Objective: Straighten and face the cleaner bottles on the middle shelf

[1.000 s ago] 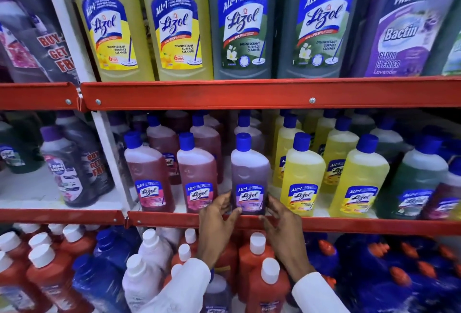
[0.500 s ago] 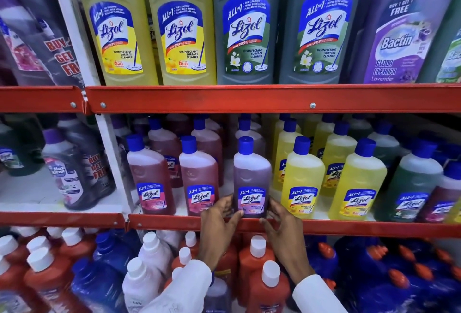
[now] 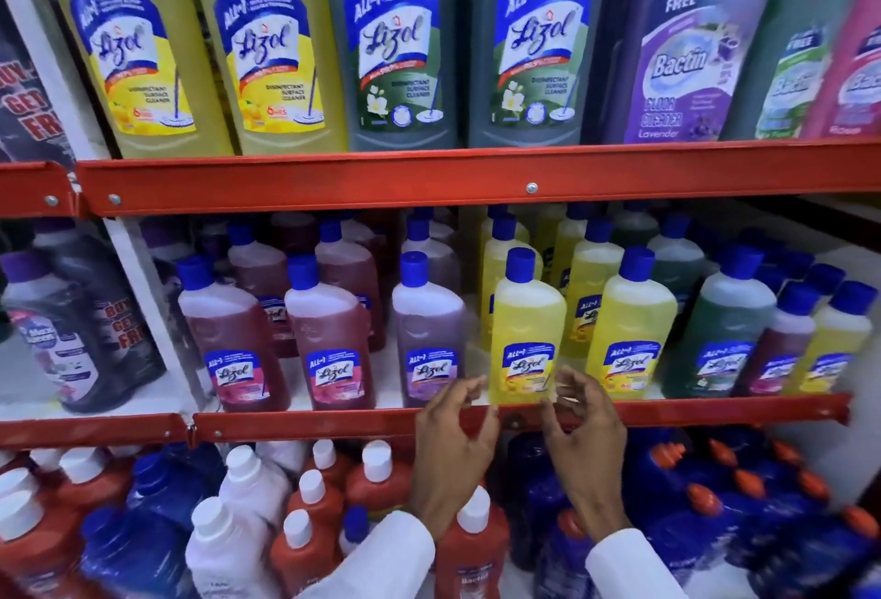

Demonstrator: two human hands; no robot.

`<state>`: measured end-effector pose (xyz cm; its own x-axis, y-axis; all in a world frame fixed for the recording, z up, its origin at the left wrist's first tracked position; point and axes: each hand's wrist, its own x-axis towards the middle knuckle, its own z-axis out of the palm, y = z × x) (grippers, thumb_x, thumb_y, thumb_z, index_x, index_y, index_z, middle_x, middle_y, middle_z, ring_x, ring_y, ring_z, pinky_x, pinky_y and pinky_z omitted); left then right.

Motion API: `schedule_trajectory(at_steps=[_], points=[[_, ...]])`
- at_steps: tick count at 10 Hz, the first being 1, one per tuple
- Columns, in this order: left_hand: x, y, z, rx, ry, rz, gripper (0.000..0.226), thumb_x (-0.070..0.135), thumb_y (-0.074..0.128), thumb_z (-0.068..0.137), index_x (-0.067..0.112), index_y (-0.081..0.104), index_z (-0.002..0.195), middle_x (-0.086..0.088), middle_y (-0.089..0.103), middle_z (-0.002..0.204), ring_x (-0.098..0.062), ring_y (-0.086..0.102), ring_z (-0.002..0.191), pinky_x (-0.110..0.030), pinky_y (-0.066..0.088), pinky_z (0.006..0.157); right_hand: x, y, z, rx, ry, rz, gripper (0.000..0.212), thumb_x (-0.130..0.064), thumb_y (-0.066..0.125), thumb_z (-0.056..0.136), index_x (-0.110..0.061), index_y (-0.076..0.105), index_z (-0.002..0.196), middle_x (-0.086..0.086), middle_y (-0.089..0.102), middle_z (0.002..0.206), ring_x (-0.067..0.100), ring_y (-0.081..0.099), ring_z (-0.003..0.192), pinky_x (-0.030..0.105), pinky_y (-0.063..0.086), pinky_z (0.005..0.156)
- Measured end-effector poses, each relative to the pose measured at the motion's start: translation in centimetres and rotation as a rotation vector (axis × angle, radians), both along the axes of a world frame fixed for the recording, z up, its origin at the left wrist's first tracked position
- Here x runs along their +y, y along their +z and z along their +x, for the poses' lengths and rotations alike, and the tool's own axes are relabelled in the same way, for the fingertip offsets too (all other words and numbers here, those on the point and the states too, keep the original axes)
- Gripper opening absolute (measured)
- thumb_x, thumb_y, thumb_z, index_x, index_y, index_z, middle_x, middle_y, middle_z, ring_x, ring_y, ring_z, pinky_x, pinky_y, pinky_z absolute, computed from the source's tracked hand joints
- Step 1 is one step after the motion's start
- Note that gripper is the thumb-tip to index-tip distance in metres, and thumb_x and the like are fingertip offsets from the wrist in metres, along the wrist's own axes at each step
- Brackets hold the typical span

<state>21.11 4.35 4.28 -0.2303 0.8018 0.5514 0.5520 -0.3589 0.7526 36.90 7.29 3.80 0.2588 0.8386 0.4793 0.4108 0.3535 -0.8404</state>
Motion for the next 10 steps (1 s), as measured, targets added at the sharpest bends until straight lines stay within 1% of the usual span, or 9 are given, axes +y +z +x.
schedule_trajectory(at_steps=[1, 2, 3, 4, 5, 7, 8, 9, 10], points=[[1.4, -0.5, 1.1, 0.078, -0.005, -0.071, 0.042, 0.031, 0.061, 0.085, 0.027, 0.060, 0.127, 0.008, 0.070, 0.123, -0.007, 0.065, 0.112, -0.037, 0.053, 0.098, 0.7, -0.2, 0.7, -0.095, 0.075, -0.061, 0.056, -0.005, 0.072, 0.081, -0.018, 0.055, 0.132, 0.002, 0.069, 0.123, 0.015, 0.068, 0.106, 0.035, 0.054, 0.096], [1.8, 0.2, 1.2, 0.086, -0.022, -0.066, 0.042, 0.018, 0.062, 0.086, 0.030, 0.060, 0.126, 0.011, 0.072, 0.119, -0.002, 0.066, 0.108, -0.029, 0.053, 0.097, 1.1, 0.1, 0.3, -0.123, 0.116, -0.080, 0.058, -0.004, 0.071, 0.081, -0.017, 0.055, 0.135, 0.001, 0.070, 0.125, 0.014, 0.068, 0.109, 0.041, 0.054, 0.098], [2.1, 0.6, 0.5, 0.054, -0.014, -0.060, 0.043, 0.008, 0.067, 0.083, 0.028, 0.064, 0.122, 0.018, 0.071, 0.108, 0.005, 0.068, 0.096, -0.026, 0.056, 0.091, 0.6, 0.6, -0.4, -0.124, 0.154, -0.070, 0.057, -0.002, 0.070, 0.081, -0.020, 0.057, 0.134, -0.004, 0.071, 0.122, 0.009, 0.068, 0.108, 0.035, 0.054, 0.098], [2.5, 0.2, -0.3, 0.052, 0.002, -0.086, 0.038, 0.008, 0.072, 0.081, 0.024, 0.067, 0.116, 0.019, 0.071, 0.102, 0.005, 0.070, 0.090, -0.028, 0.058, 0.088, 0.5, 0.9, -0.8, -0.126, 0.162, -0.070, 0.056, -0.003, 0.072, 0.082, -0.019, 0.058, 0.134, -0.008, 0.070, 0.119, 0.008, 0.067, 0.108, 0.026, 0.050, 0.098], [2.7, 0.6, 2.8, 0.043, 0.080, -0.084, 0.036, 0.011, 0.075, 0.081, 0.023, 0.068, 0.114, 0.009, 0.077, 0.104, -0.002, 0.072, 0.090, -0.031, 0.059, 0.088, 1.4, 1.0, 2.3, -0.136, 0.219, -0.079, 0.056, -0.006, 0.073, 0.083, -0.020, 0.058, 0.134, -0.012, 0.068, 0.117, 0.001, 0.063, 0.106, 0.020, 0.047, 0.094], [3.0, 0.1, 2.6, 0.027, 0.061, -0.121, 0.036, 0.013, 0.077, 0.081, 0.022, 0.068, 0.114, 0.006, 0.078, 0.104, 0.001, 0.072, 0.090, -0.033, 0.060, 0.088, 1.6, 0.4, 2.2, -0.124, 0.204, -0.095, 0.056, -0.008, 0.074, 0.082, -0.022, 0.058, 0.135, -0.009, 0.071, 0.119, -0.007, 0.059, 0.102, 0.003, 0.042, 0.087], [3.3, -0.3, 2.5, 0.032, 0.053, -0.128, 0.034, 0.015, 0.077, 0.081, 0.023, 0.069, 0.113, 0.006, 0.079, 0.103, 0.000, 0.072, 0.090, -0.035, 0.061, 0.086, 1.5, 0.3, 2.1, -0.116, 0.197, -0.087, 0.056, -0.009, 0.075, 0.083, -0.022, 0.058, 0.134, -0.005, 0.072, 0.120, -0.006, 0.059, 0.101, 0.015, 0.046, 0.090], [3.3, 0.0, 2.3, 0.020, 0.024, -0.137, 0.038, 0.017, 0.079, 0.080, 0.023, 0.068, 0.116, 0.006, 0.078, 0.105, 0.000, 0.072, 0.091, -0.038, 0.061, 0.087, 1.9, -0.2, 2.1, -0.118, 0.199, -0.094, 0.056, -0.012, 0.076, 0.083, -0.020, 0.058, 0.135, -0.003, 0.072, 0.122, -0.003, 0.062, 0.103, 0.006, 0.043, 0.087], [3.0, 1.1, 2.2, 0.068, 0.011, -0.117, 0.053, 0.027, 0.079, 0.080, 0.026, 0.059, 0.129, 0.007, 0.074, 0.118, -0.003, 0.069, 0.103, -0.037, 0.057, 0.095, 1.5, -0.1, 2.8, 0.049, 0.132, -0.045, 0.052, -0.014, 0.077, 0.082, -0.022, 0.061, 0.131, -0.002, 0.075, 0.117, -0.002, 0.068, 0.101, -0.001, 0.044, 0.081]])
